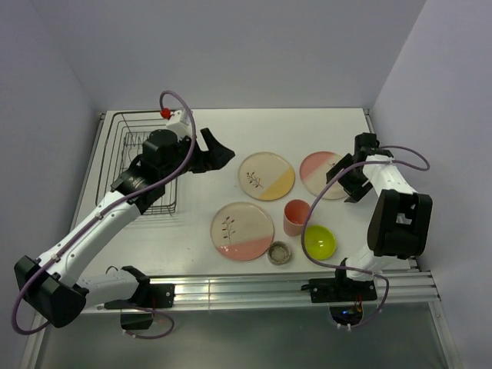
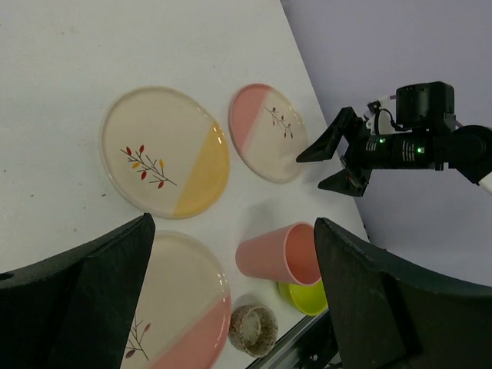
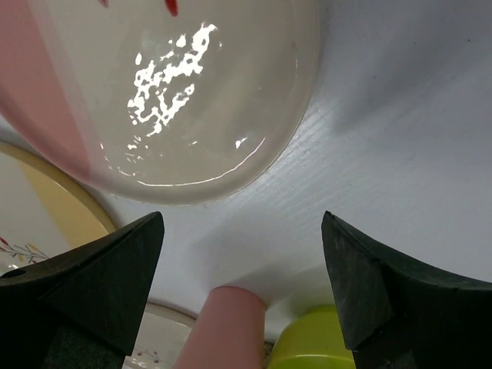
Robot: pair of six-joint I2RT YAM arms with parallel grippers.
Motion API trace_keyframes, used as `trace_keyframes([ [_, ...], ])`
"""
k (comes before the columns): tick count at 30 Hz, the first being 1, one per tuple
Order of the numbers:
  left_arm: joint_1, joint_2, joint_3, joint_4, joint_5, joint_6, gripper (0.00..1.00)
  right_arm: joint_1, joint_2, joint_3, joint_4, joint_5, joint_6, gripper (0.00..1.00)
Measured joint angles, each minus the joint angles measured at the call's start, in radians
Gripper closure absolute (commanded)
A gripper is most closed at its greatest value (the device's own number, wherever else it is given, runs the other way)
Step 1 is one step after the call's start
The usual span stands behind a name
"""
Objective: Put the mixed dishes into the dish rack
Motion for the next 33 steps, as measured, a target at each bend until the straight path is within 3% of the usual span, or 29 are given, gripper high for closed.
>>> trace_keyframes([
  [9, -0.104, 0.026, 0.003, 0.019, -0.013, 0.008, 0.10, -0.002, 0.063, -0.060, 0.111, 0.039, 0.119, 0.17],
  [17, -0.185, 0.019, 0.003, 0.031, -0.041, 0.019, 0.10, -0.002, 0.082, -0.150, 0.182, 0.080, 0.230, 0.35],
  [20, -0.201, 0.017, 0.003, 0.031, -0.058, 0.030, 0.11, -0.003, 0.075, -0.166, 0.215, 0.086, 0.260, 0.63],
  [21, -0.205, 0.017, 0.003, 0.032, -0.062, 0.033, 0.11, -0.003, 0.073, -0.173, 0.235, 0.083, 0.269, 0.92],
  [22, -0.208, 0.018, 0.003, 0.031, -0.070, 0.035, 0.11, 0.000, 0.070, -0.178, 0.255, 0.080, 0.271, 0.99],
  [27, -0.237, 0.065, 0.029, 0.024, -0.111, 0.061, 0.10, -0.012, 0.064, -0.185, 0.314, 0.101, 0.305, 1.00],
  [33, -0.260, 0.240, 0.120, 0.007, -0.118, 0.106, 0.09, -0.010, 0.050, -0.185, 0.309, 0.088, 0.304, 1.00],
])
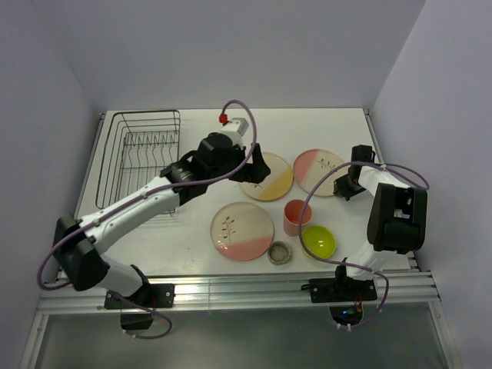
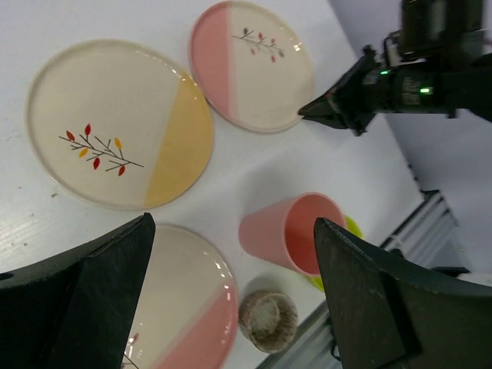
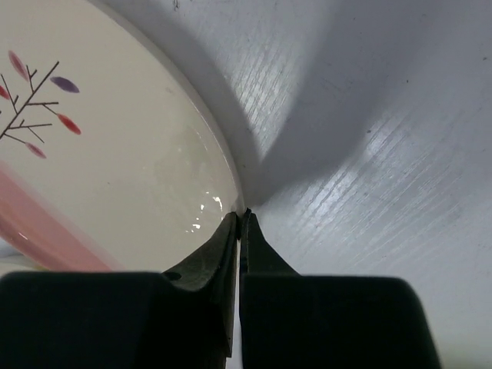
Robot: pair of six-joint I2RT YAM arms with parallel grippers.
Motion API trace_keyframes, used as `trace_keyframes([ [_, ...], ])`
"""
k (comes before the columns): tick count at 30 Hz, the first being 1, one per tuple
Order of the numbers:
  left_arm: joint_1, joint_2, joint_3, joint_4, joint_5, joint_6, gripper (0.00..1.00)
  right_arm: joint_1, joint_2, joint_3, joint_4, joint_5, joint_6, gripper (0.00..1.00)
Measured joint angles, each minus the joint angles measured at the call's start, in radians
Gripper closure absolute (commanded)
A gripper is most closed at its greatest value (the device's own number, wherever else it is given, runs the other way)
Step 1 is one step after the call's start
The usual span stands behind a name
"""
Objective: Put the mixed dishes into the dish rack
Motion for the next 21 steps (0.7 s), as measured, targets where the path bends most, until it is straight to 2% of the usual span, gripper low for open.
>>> trace_keyframes([
  [7, 0.002, 0.355, 0.294, -0.106, 0.008, 0.085, 0.10, 0.001, -0.003, 0.058, -0.082, -0.064, 0.012, 1.00],
  [11, 0.023, 0.563, 0.481, -0.162, 0.096, 0.110, 0.12, 0.001, -0.003, 0.105, -0.097, -0.115, 0.026, 1.00],
  [16, 0.055, 0.674, 0.541, -0.187, 0.198, 0.090, 0.15, 0.001, -0.003, 0.125, -0.107, -0.161, 0.047, 1.00],
  [21, 0.087, 0.707, 0.547, -0.150, 0.335, -0.017, 0.22, 0.001, -0.003, 0.127, -0.108, -0.205, 0.070, 1.00],
])
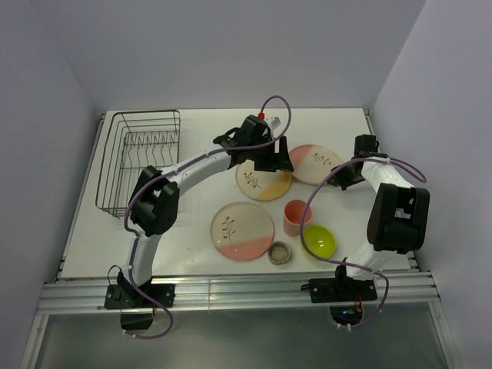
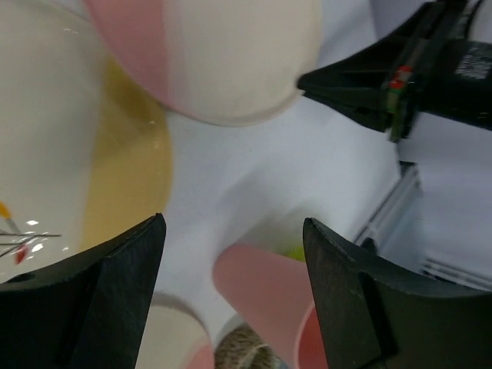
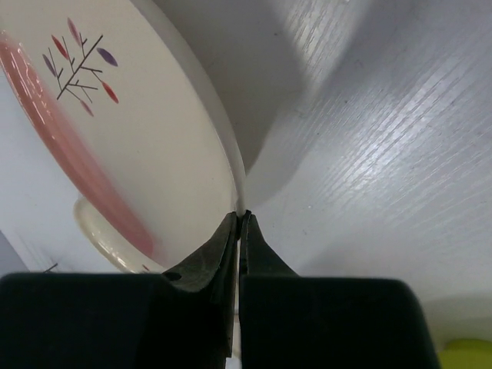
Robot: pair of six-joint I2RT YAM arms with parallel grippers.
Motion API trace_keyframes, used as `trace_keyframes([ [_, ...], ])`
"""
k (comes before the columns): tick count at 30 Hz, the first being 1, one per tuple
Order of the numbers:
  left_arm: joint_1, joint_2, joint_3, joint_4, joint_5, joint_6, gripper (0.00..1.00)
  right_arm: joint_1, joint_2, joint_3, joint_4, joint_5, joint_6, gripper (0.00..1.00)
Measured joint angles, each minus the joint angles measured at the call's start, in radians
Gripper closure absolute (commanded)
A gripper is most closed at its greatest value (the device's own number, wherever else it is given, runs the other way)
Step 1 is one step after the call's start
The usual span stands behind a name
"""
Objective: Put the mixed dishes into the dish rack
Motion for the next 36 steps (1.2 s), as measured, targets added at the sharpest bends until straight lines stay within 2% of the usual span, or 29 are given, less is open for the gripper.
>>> trace_keyframes([
  [6, 0.027, 0.034, -0.003, 0.157, 0.187, -0.227, 0.22, 0.000, 0.000, 0.000, 0.002, -0.038, 0.021, 1.00],
  [13, 0.039, 0.064, -0.055, 0.297, 0.265, -0.473, 0.21, 0.000, 0.000, 0.000, 0.003, -0.066, 0.034, 1.00],
  [28, 0.060, 0.186, -0.127, 0.367, 0.248, -0.673, 0.23, -0.004, -0.013, -0.008, 0.018, -0.132, 0.083, 1.00],
  [36, 0.062, 0.320, -0.030, 0.416, 0.259, -0.768, 0.24, -0.004, -0.032, -0.045, 0.042, -0.143, 0.099, 1.00],
])
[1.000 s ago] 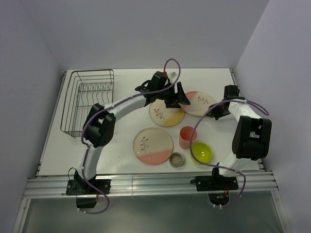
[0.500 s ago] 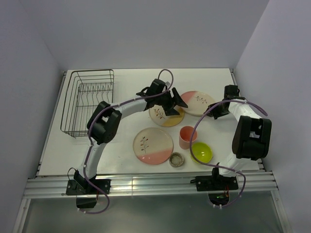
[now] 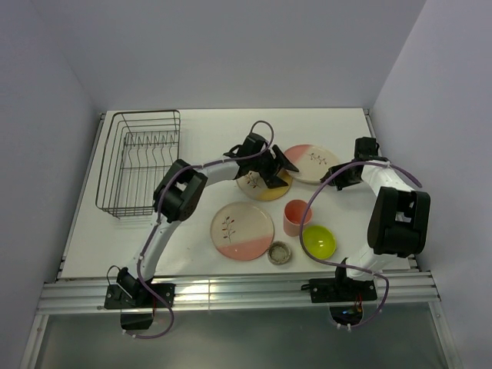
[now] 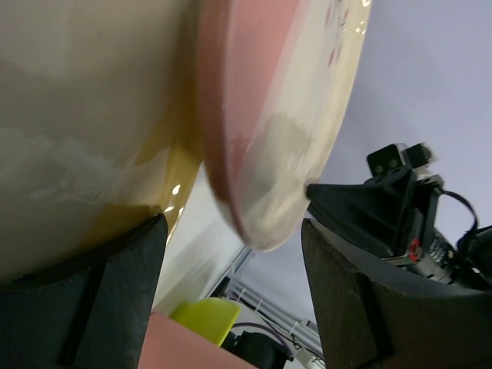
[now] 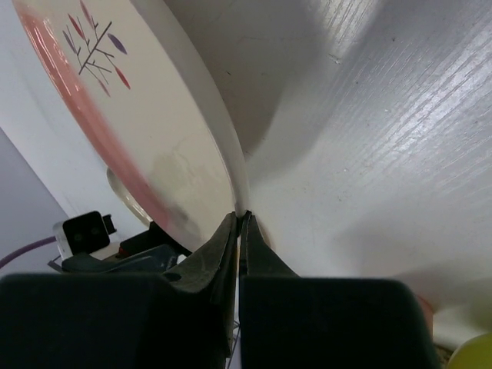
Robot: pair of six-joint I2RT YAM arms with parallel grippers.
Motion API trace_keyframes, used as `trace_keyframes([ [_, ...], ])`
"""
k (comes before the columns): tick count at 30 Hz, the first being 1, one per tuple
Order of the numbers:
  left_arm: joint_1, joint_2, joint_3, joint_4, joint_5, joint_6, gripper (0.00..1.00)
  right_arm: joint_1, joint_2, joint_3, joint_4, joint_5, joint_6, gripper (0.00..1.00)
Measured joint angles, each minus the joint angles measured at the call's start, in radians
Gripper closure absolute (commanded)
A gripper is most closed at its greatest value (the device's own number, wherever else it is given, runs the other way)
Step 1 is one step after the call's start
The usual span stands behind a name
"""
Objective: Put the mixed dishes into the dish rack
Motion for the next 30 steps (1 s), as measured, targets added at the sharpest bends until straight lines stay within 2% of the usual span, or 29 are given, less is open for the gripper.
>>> trace_keyframes([
  [5, 0.002, 0.048, 0.061, 0.039, 0.001, -0.050, 0.25, 0.000, -0.006, -0.008, 0.008, -0.003, 0.000, 1.00],
  [7, 0.005, 0.057, 0.072, 0.042, 0.002, -0.064, 0.28, 0.000, -0.012, -0.014, 0.010, -0.005, 0.000, 1.00],
  [9, 0.009, 0.060, 0.080, 0.045, 0.000, -0.080, 0.37, 0.000, -0.020, -0.022, 0.018, -0.006, 0.000, 1.00],
  [10, 0.011, 0.060, 0.084, 0.045, 0.000, -0.085, 0.45, 0.000, -0.026, -0.028, 0.020, -0.008, 0.000, 1.00],
  [13, 0.015, 0.060, 0.092, 0.055, 0.000, -0.101, 0.60, 0.000, -0.038, -0.043, 0.032, -0.013, 0.002, 1.00],
  [14, 0.017, 0.060, 0.092, 0.058, 0.000, -0.107, 0.68, -0.003, -0.040, -0.047, 0.036, -0.015, 0.003, 1.00],
  [18, 0.019, 0.061, 0.087, 0.062, -0.002, -0.123, 0.80, -0.006, -0.043, -0.047, 0.048, -0.013, -0.003, 1.00],
  [21, 0.019, 0.061, 0.066, 0.093, 0.000, -0.137, 0.92, -0.006, -0.043, -0.056, 0.054, -0.012, -0.019, 1.00],
  [22, 0.019, 0.061, 0.056, 0.103, 0.000, -0.146, 1.00, -0.006, -0.043, -0.060, 0.057, -0.011, -0.025, 1.00],
  [28, 0.017, 0.061, 0.010, 0.165, 0.006, -0.158, 1.00, -0.003, -0.043, -0.068, 0.058, -0.003, -0.081, 1.00],
  [30, 0.016, 0.061, 0.006, 0.167, 0.006, -0.154, 1.00, 0.003, -0.043, -0.063, 0.055, 0.007, -0.112, 0.93],
])
